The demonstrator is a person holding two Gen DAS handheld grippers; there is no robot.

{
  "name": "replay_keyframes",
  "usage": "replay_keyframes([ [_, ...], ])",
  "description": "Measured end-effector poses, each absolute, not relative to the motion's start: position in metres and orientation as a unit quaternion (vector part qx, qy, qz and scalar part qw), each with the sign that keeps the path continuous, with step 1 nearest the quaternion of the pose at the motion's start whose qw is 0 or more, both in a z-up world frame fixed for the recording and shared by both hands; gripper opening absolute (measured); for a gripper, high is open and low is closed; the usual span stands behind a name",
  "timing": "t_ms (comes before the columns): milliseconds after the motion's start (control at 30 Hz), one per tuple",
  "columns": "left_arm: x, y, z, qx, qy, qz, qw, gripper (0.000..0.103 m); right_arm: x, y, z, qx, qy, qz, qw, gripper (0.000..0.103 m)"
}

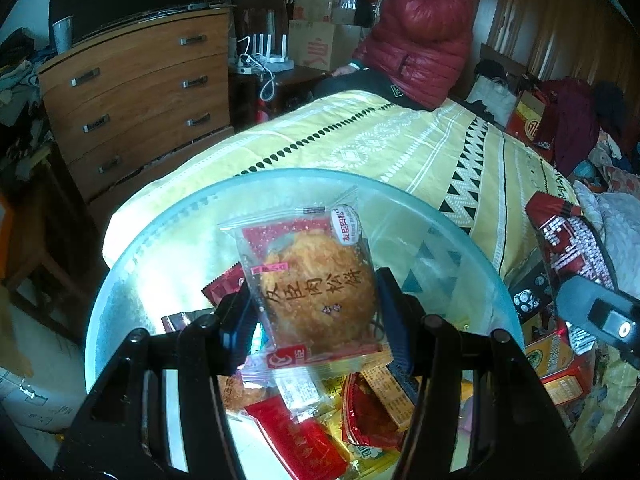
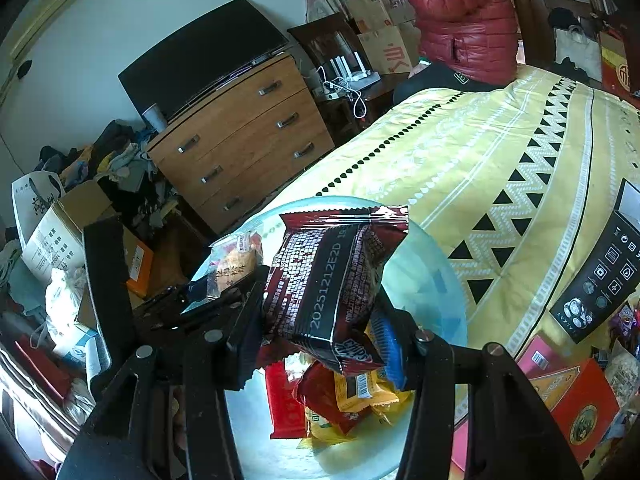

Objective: Organize snacks
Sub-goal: 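Hold the pastry bag and brown chocolate pack above the glass bowl, then open the left tool to drop the pastry bag while the right tool releases the brown pack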

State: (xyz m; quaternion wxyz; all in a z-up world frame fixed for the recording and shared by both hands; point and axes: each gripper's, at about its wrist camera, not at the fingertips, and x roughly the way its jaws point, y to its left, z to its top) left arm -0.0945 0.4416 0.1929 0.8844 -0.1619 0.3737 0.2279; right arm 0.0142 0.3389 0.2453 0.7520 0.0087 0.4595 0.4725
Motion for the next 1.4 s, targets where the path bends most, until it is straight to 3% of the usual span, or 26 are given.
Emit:
replay_keyframes([
  [1033, -0.103, 0.45, 0.187, -0.167, 0.377, 0.245, 0.877, 0.057, 0.009, 0.348, 0.233, -0.014, 0.467, 0.482, 0.741, 0.054],
  [1167, -0.104, 0.454, 0.183, -0.169, 0.384, 0.25, 0.872, 0.058, 0.009, 0.354, 0.229, -0.016, 0.474, 0.482, 0.737, 0.06],
  [1267, -0.107, 0.455, 0.185, -0.167, 0.378, 0.258, 0.873, 0.071, 0.01, 0.353, 0.229, -0.009, 0.473, 0.481, 0.738, 0.066],
  [1400, -0.108, 0.452, 0.191, -0.167, 0.373, 0.253, 0.877, 0.093, 0.005, 0.329, 0.244, 0.014, 0.45, 0.488, 0.748, 0.066],
])
